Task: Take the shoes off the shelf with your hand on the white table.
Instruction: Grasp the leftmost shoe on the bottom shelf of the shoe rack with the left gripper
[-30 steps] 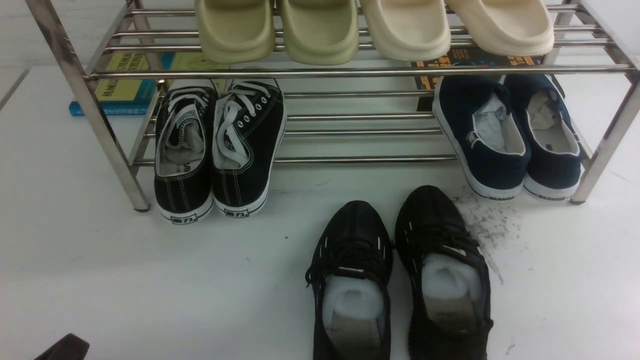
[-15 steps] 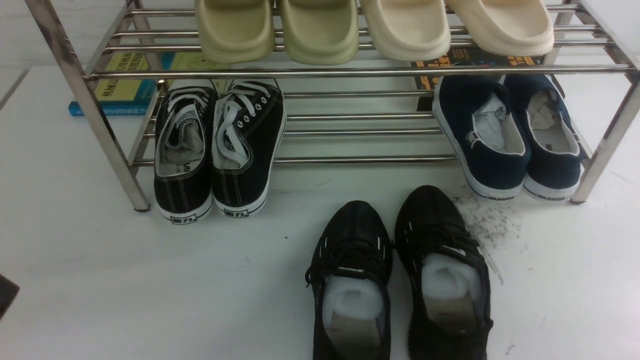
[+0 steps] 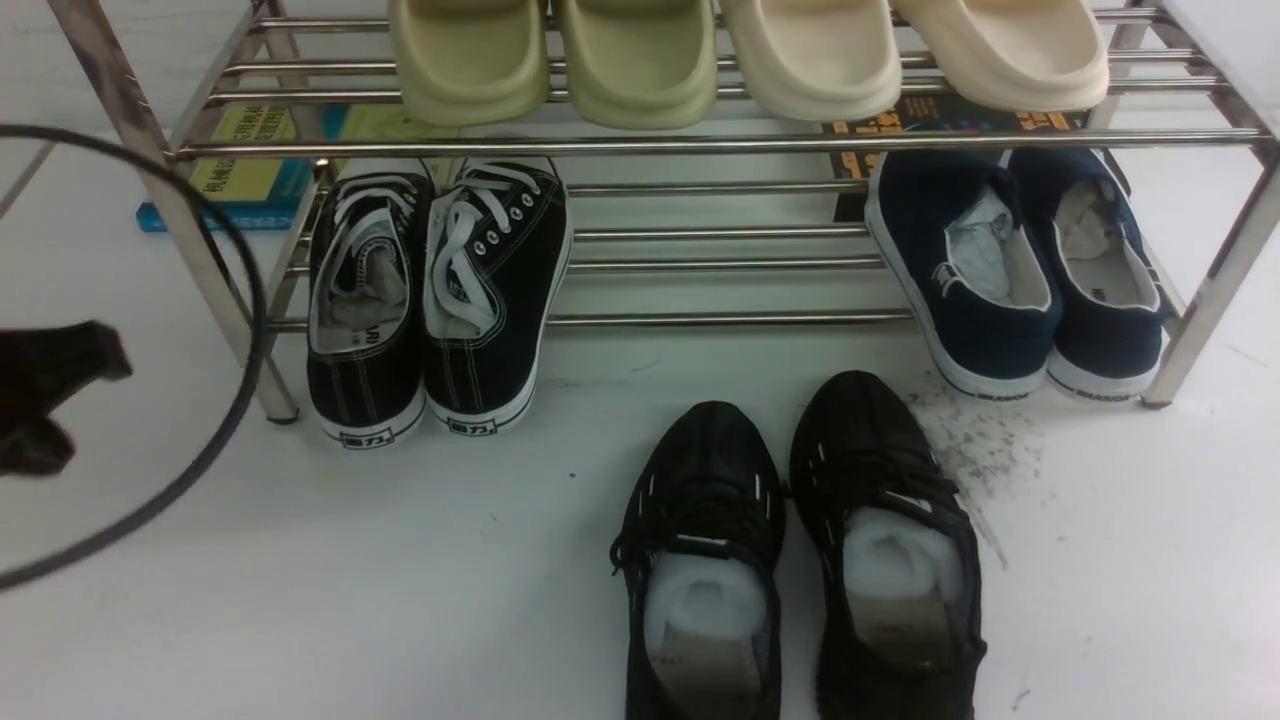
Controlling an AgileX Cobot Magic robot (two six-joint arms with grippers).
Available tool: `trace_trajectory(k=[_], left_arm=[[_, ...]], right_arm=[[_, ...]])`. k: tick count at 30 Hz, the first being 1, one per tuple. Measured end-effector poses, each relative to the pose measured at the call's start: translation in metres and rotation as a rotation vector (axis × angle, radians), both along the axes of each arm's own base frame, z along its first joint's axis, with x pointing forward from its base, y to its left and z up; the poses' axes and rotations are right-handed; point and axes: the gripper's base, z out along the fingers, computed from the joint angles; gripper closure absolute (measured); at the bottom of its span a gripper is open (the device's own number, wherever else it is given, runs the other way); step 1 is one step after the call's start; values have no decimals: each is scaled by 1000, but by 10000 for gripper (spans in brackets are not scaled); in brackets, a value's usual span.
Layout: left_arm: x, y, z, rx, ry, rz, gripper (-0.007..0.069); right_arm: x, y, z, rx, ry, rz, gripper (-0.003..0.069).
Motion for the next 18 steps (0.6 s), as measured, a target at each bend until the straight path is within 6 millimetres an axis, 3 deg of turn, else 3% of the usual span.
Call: trace_trajectory(k=[1,6,10,11,13,18], left_arm=[[15,-4,0,-13,31,-16,613],[49,-18,1,-140,71,-36,550],[73,-30,-3,-186,92,-74,444],[85,-35,-7,-181,103,-95,368],[97,-41,-10,-168,104,-117,292],[125,-46,-17,-106,57,-143,148]], right_arm=[[0,0,0,0,0,0,421],[0,0,0,0,0,0,421],[0,0,0,0,0,0,421],[0,0,0,0,0,0,421],[0,0,0,0,0,0,421],[0,0,0,0,0,0,421]])
